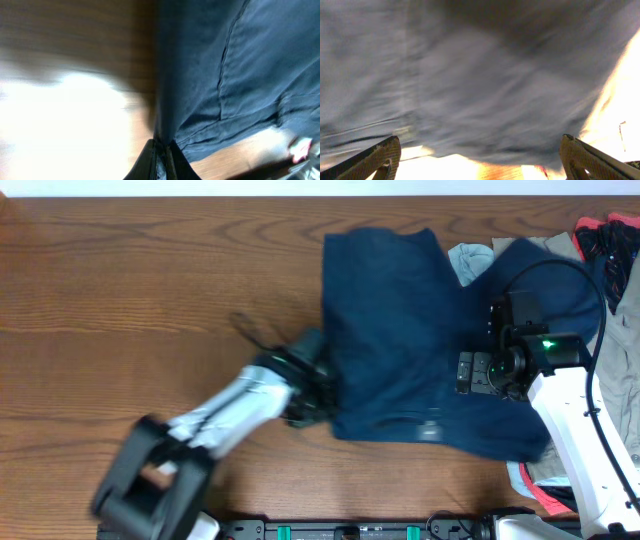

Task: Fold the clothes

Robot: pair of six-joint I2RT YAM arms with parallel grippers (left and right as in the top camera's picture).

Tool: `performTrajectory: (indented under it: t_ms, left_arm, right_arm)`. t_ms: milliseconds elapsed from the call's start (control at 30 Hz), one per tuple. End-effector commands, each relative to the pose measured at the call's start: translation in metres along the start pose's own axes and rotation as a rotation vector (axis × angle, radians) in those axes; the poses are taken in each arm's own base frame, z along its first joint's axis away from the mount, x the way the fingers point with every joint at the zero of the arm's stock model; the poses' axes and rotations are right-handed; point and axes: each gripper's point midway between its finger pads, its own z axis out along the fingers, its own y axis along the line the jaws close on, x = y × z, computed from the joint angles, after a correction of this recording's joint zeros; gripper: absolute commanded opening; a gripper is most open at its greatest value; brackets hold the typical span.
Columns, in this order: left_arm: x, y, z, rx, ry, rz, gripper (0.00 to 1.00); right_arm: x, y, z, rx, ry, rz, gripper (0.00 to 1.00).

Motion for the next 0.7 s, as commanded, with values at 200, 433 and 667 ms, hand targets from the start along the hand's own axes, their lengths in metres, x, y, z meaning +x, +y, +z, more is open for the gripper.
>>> performTrajectory:
  t_ms: [200, 433, 667]
  left_arm:
    - [-0.141, 0.124, -0.204, -0.055, -0.735, -0.264, 0.06]
    - [-0.126, 0.138, -0.209, 0.132, -0.63, -0.38, 0.98]
    - [-0.031, 0.129, -0.154, 0.035, -0.208, -0.469, 0.98]
  right_arm:
    - [-0.007, -0.005, -0.007, 0.007, -0.036, 0.031, 0.99]
    - [-0.008, -0.005, -0.007, 0.005, -0.039, 0.032, 0.99]
    - [-0.008, 0.013, -0.008, -0.096, -0.031, 0.032, 0.99]
